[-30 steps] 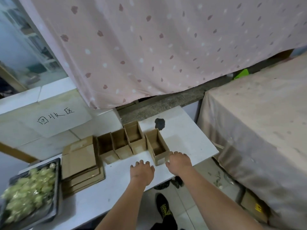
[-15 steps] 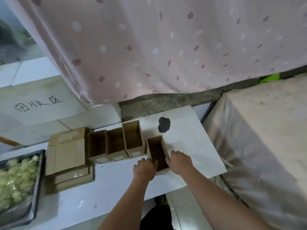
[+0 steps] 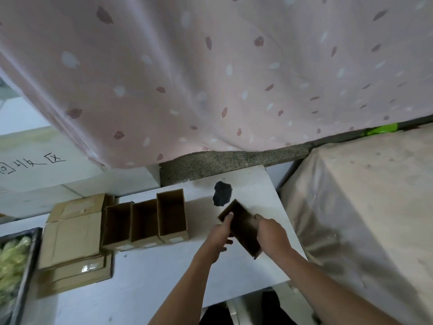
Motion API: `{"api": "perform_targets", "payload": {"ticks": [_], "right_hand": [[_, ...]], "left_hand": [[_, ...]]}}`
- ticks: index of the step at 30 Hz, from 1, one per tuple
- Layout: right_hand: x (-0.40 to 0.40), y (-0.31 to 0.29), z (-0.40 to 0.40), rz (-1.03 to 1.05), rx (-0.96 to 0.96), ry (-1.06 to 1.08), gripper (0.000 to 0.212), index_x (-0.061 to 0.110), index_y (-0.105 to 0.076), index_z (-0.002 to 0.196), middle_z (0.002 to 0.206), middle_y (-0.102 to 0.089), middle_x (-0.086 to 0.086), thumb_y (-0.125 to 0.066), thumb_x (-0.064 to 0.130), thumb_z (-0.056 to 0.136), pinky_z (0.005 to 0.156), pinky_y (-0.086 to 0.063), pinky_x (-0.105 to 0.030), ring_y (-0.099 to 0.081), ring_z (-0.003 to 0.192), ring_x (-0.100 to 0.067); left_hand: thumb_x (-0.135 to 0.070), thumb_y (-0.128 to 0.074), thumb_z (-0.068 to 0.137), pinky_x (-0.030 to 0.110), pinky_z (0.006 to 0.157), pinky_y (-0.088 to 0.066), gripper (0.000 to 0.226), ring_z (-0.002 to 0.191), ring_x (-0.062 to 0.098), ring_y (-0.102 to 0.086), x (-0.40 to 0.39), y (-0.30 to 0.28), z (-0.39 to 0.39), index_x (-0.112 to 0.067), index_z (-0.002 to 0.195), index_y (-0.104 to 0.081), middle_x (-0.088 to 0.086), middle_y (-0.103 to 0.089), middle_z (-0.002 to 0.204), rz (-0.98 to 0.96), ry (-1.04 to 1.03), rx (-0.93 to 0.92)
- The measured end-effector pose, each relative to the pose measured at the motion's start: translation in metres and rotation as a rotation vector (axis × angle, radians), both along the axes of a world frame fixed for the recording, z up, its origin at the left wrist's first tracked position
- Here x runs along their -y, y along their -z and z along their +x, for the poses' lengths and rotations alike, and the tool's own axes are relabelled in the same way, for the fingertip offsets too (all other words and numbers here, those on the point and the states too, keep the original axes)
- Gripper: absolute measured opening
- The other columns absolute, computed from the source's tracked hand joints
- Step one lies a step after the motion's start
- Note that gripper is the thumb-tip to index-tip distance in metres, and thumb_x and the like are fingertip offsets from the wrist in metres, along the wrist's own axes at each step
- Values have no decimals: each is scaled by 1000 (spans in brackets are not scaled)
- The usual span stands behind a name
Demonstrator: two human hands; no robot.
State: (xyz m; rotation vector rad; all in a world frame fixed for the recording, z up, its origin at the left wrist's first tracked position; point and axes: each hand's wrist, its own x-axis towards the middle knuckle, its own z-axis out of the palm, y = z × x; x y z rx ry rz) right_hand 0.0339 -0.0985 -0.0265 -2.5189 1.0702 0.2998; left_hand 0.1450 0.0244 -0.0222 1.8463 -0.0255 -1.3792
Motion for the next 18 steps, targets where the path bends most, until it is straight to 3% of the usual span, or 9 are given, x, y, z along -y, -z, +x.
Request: {"api": "perform_targets", "payload": {"ticks": [2,5,6,9,11,13,15,18], "right_hand": [[28,-7,-8,-82,47,-60,47,21,-52,137,112,-68,-1,-46,7,93,74,-45,-27,-65,103,-21],[60,-13,-15,-149,94,-224,67,24,-41,150,151,-47,5,-47,-3,90,107,-40,-28,-40,141,-18],[70,-18,-19,-178,128,-282,72,25,-42,150,154,-43,7,-49,-8,87,112,-36,-30,-34,145,-18],[94,-28,-35,-261,315,-451,79,20,-63,133,141,-58,1,-73,-17,64,108,-44,-39,-54,131,-24],[106,-30,-46,-238,335,-510,81,22,-61,136,147,-52,1,-75,-14,65,108,-46,-39,-54,131,-23],[121,-24,-55,-156,295,-522,74,30,-41,151,161,-29,5,-62,-3,88,116,-36,-38,-36,144,-22],[133,-16,-65,-68,221,-534,60,36,-22,157,166,-9,9,-48,29,103,120,-26,-38,-20,150,-20],[144,-16,-78,140,135,-461,74,41,-7,157,166,8,11,-42,64,96,119,-29,-41,-13,152,-19]], "left_hand": [[-81,-33,89,42,92,-52,71,101,24,-68,18,-6,4,-21,116,-61,6,-70,110,-54,-192,-76],[-83,-42,85,48,97,-51,85,102,28,-69,31,-10,9,-10,125,-57,12,-68,114,-46,-274,-169],[-84,-48,81,49,97,-51,87,104,30,-67,36,-14,9,-8,125,-55,14,-67,116,-41,-287,-196],[-83,-65,69,50,93,-56,92,108,33,-63,58,-28,0,-7,120,-54,17,-63,119,-10,-293,-256],[-77,-75,63,47,90,-58,90,107,32,-64,76,-34,-9,-10,119,-53,16,-63,118,-10,-259,-233],[-72,-78,63,44,91,-58,87,104,30,-66,93,-33,-19,-12,121,-54,13,-65,115,-4,-265,-143],[-69,-78,67,43,91,-57,87,104,28,-64,104,-26,-29,-10,126,-52,11,-64,116,17,-291,4],[-60,-81,70,44,92,-56,87,104,25,-62,108,-18,-41,-12,133,-46,6,-62,116,20,-274,297]]}}
